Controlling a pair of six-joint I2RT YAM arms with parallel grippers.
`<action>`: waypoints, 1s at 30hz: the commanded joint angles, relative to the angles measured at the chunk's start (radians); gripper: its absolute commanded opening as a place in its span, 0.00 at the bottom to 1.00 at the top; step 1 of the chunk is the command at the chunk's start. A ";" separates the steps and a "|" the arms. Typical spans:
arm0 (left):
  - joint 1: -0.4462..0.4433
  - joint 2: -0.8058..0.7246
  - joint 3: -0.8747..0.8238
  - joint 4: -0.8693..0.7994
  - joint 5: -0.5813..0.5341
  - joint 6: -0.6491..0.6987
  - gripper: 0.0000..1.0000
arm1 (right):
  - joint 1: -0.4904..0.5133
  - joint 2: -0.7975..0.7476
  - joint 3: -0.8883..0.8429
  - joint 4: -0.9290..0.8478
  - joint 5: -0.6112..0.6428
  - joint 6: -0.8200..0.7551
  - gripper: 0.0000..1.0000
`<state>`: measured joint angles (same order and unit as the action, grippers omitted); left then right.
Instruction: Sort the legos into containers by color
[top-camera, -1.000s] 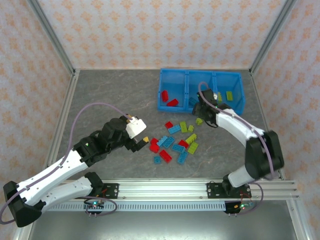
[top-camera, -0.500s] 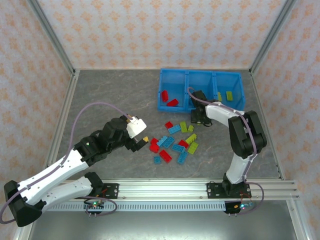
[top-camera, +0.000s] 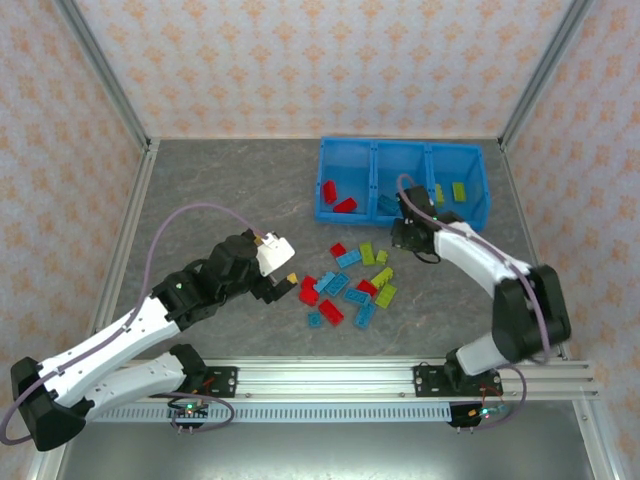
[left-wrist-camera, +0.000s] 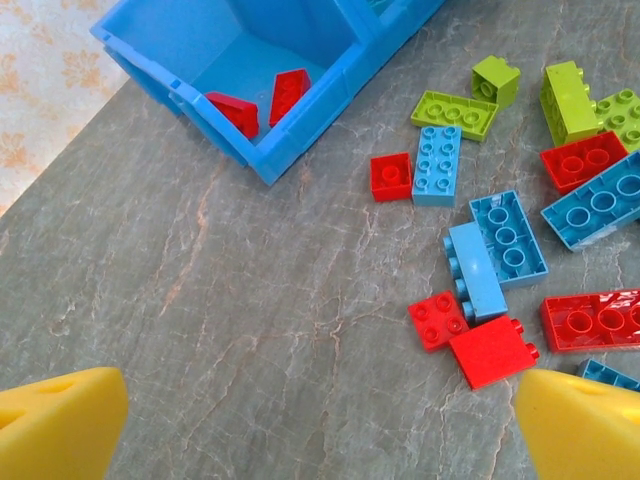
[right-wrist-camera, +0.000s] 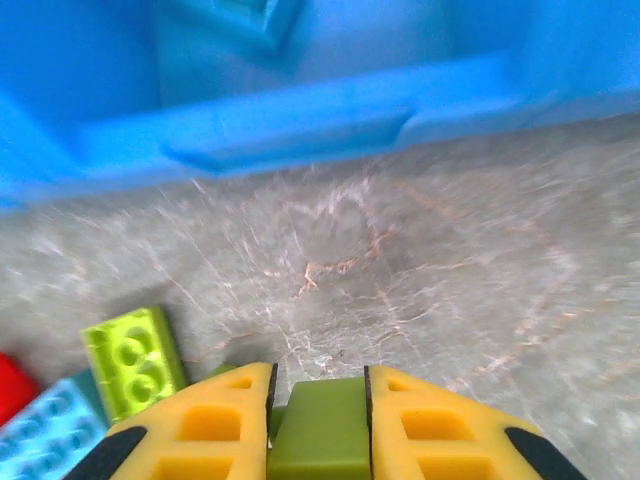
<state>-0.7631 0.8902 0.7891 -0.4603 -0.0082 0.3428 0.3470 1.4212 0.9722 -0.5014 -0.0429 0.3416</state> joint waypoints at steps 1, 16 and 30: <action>0.010 0.013 0.015 -0.010 -0.021 0.019 1.00 | -0.032 -0.170 0.018 0.009 0.157 0.072 0.12; 0.016 -0.030 -0.008 -0.011 -0.091 0.031 1.00 | -0.392 0.336 0.430 0.027 0.054 0.061 0.20; 0.026 0.119 0.061 -0.045 -0.141 -0.107 1.00 | -0.380 0.067 0.284 0.015 -0.246 0.177 0.51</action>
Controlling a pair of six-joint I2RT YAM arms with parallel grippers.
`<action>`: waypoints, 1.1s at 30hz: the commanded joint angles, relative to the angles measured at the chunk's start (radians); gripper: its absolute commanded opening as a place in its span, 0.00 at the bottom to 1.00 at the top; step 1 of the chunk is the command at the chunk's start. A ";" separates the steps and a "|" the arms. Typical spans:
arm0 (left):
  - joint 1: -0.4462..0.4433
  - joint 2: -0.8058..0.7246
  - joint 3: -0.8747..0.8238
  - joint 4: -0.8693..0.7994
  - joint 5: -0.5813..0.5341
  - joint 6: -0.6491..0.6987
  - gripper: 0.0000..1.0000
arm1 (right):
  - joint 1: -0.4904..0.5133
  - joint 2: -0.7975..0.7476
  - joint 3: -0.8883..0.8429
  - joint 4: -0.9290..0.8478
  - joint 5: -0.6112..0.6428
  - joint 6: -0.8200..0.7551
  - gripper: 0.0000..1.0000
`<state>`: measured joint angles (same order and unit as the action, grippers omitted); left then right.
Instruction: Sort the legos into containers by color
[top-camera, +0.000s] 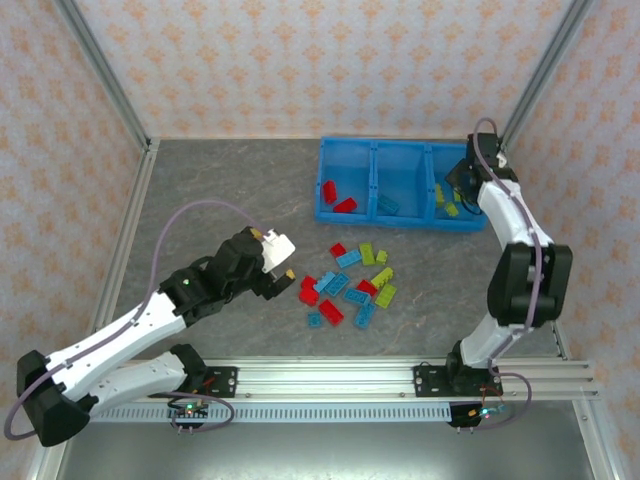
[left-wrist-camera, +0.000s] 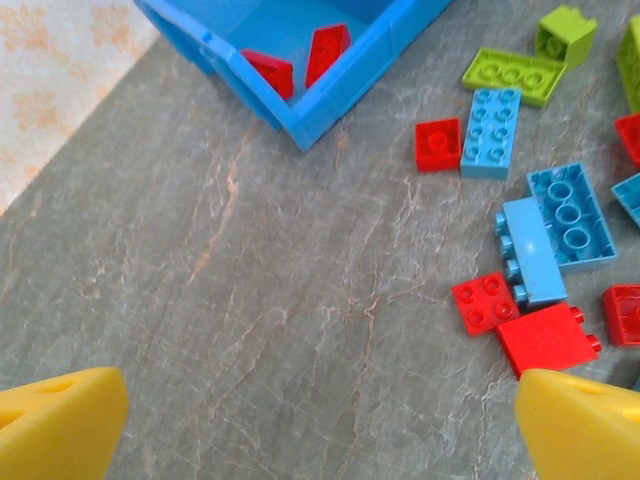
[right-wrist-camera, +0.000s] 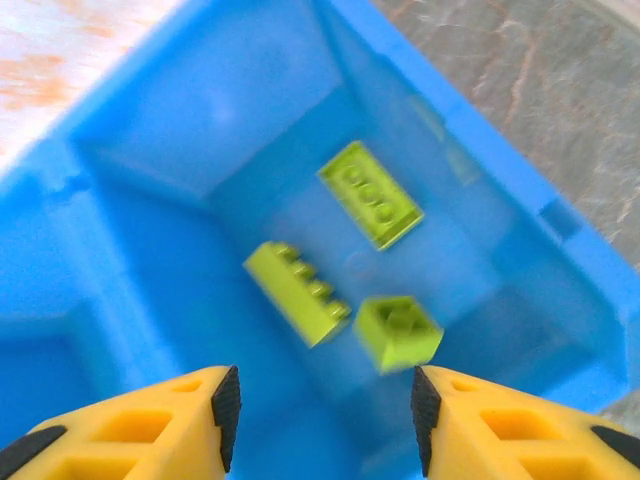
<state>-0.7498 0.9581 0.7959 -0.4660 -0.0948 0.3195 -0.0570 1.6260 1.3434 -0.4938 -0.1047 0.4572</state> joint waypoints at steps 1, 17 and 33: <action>0.012 0.086 0.098 -0.073 -0.062 -0.139 1.00 | 0.057 -0.200 -0.142 0.045 -0.240 0.067 0.51; 0.007 0.721 0.525 -0.059 0.031 -1.122 0.79 | 0.422 -0.490 -0.225 -0.241 -0.332 0.004 0.61; 0.006 1.120 0.738 -0.094 0.093 -1.295 0.73 | 0.421 -0.483 -0.232 -0.279 -0.240 -0.013 0.64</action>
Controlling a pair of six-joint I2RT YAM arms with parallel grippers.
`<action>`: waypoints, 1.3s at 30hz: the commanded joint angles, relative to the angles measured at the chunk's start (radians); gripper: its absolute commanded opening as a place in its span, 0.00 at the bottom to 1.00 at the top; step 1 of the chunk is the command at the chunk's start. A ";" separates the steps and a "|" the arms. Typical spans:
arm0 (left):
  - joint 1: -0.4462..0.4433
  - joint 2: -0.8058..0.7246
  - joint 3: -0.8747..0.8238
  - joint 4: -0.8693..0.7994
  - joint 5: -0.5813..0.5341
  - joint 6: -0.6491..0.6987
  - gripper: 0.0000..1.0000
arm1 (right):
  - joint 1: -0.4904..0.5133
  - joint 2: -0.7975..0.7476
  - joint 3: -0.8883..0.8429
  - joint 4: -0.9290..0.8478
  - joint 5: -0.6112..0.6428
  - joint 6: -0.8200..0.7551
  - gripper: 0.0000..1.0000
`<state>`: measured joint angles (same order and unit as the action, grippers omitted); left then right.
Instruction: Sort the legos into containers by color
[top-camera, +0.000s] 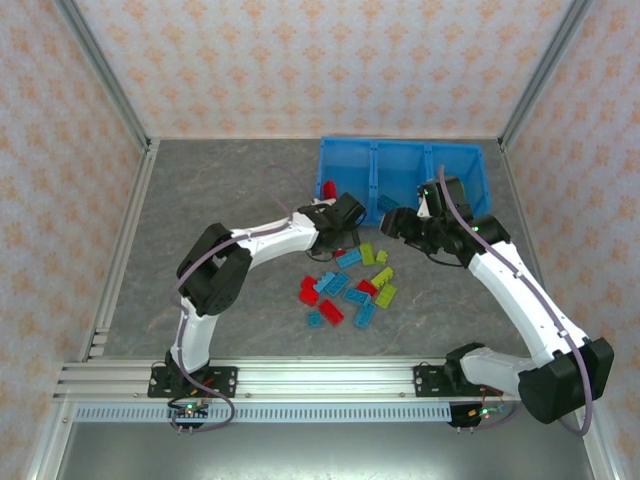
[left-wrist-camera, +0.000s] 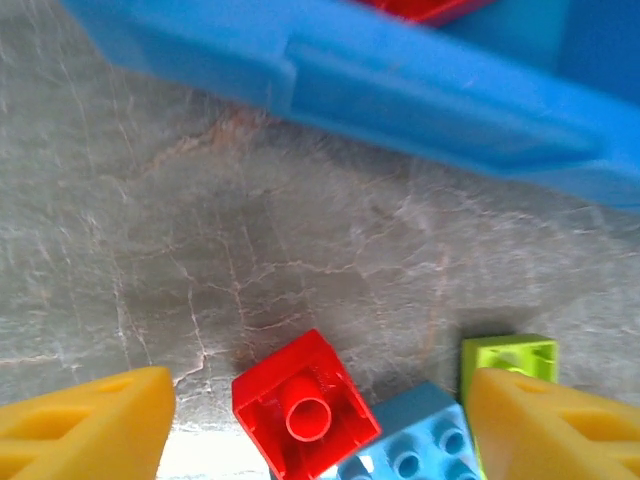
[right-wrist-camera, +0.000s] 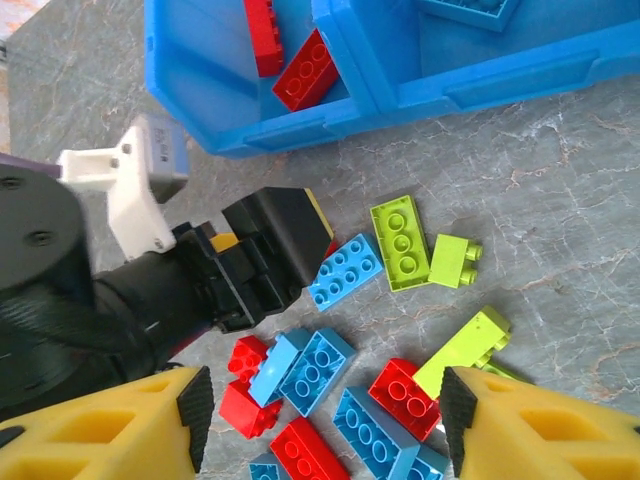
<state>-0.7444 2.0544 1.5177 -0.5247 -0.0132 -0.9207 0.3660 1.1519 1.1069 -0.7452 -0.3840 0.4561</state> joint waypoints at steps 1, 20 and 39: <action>0.000 0.032 0.017 -0.036 0.013 -0.059 0.71 | -0.001 -0.007 0.004 -0.025 0.039 -0.008 0.64; -0.027 -0.198 -0.049 0.020 -0.127 0.034 0.20 | 0.005 -0.050 -0.030 0.069 -0.168 0.050 0.69; 0.069 0.335 0.789 -0.031 -0.369 0.585 0.35 | 0.005 -0.155 -0.034 -0.007 0.000 0.057 0.71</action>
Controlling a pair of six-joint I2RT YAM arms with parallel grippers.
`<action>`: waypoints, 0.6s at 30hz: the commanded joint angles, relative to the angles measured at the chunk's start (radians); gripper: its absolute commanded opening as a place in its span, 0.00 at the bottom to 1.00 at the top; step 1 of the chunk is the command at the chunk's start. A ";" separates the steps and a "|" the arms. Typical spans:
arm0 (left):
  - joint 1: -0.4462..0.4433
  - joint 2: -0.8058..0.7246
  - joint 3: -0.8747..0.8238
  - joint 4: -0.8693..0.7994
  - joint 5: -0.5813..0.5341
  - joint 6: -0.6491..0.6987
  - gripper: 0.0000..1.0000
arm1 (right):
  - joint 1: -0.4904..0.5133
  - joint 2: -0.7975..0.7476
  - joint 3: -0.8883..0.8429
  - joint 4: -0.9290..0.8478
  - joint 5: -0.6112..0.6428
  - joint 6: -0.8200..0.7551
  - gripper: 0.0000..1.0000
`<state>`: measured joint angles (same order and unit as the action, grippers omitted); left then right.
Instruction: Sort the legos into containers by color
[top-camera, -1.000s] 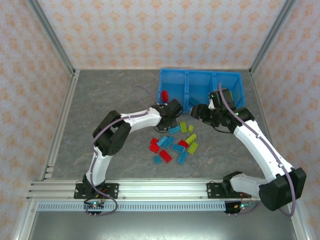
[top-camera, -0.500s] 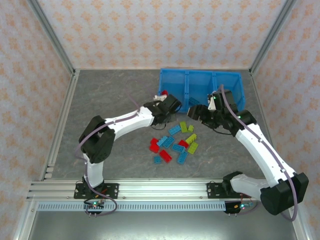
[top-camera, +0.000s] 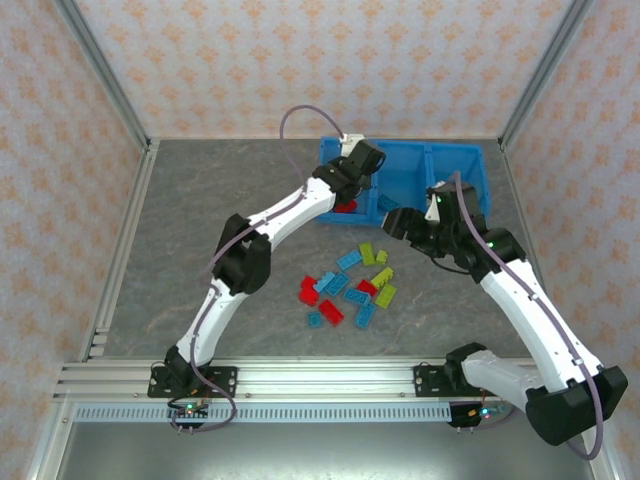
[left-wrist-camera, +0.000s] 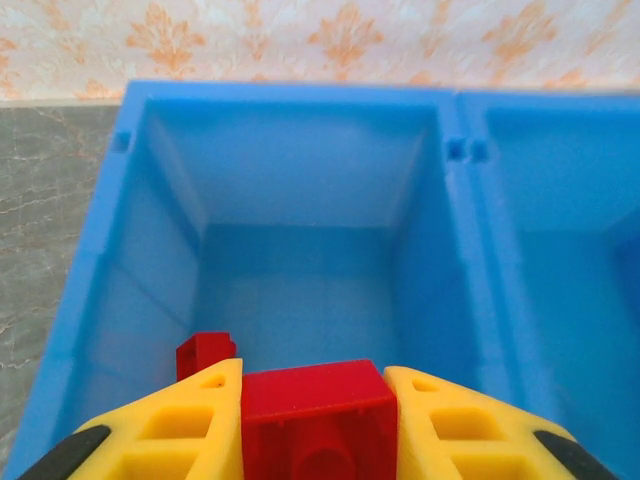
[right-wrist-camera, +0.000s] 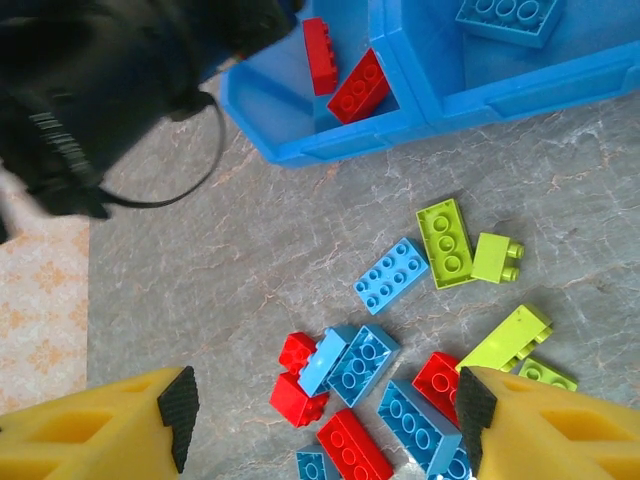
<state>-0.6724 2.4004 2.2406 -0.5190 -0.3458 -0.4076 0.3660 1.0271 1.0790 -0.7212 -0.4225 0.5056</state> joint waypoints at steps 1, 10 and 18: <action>-0.003 -0.015 0.065 -0.033 -0.031 0.076 0.39 | 0.005 -0.032 -0.009 -0.032 0.039 0.008 0.71; -0.005 -0.282 -0.202 0.025 0.040 0.026 0.52 | 0.005 -0.008 -0.024 -0.016 0.041 0.011 0.71; -0.068 -0.915 -0.758 0.116 0.108 0.128 0.51 | 0.128 0.103 -0.019 -0.048 0.149 0.036 0.71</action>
<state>-0.7074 1.6634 1.5883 -0.4515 -0.2550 -0.3515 0.4294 1.0767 1.0557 -0.7380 -0.3515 0.5106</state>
